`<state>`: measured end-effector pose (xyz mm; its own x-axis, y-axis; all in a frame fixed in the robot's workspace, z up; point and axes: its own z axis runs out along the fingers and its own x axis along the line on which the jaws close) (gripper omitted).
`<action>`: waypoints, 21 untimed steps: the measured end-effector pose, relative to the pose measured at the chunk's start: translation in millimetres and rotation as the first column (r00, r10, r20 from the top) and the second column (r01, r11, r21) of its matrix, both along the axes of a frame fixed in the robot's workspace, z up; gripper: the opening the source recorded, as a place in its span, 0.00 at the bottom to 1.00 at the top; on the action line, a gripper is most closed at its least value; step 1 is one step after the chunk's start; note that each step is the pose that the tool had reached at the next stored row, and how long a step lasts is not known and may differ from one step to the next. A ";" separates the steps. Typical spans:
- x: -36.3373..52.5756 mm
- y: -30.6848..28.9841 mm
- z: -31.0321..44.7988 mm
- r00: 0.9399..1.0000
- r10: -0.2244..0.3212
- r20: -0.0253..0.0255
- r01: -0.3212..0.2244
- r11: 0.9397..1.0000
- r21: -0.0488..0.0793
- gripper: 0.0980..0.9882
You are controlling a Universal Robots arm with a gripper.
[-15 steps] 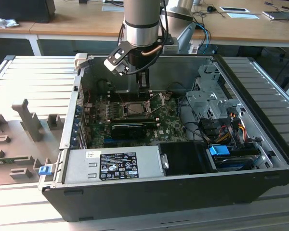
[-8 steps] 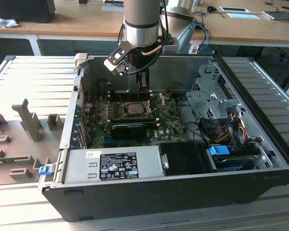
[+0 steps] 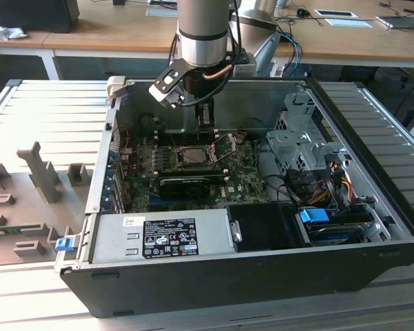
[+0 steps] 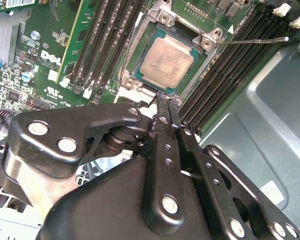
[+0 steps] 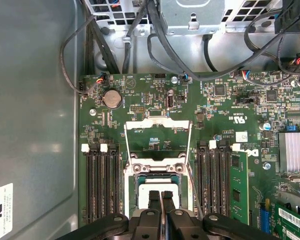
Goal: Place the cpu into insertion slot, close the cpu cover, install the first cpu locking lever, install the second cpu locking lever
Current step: 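Close the cpu cover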
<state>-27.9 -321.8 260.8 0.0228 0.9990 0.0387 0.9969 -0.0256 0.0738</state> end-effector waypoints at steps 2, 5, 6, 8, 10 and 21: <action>0.0 0.0 0.2 1.000 0.000 0.000 0.000 1.000 0.000 0.06; 0.7 -0.1 0.2 1.000 0.000 0.000 0.000 1.000 0.000 0.06; 1.1 0.0 0.2 1.000 0.000 0.000 0.000 1.000 0.000 0.06; 2.8 0.0 0.2 1.000 0.000 0.000 0.000 1.000 0.000 0.06; 3.1 0.1 1.6 1.000 0.000 0.000 0.000 1.000 0.000 0.06; 15.9 0.1 4.6 1.000 0.000 0.000 0.000 1.000 0.000 0.06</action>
<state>-12.0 -321.7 265.4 0.0228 0.9990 0.0385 0.9969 -0.0256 0.0737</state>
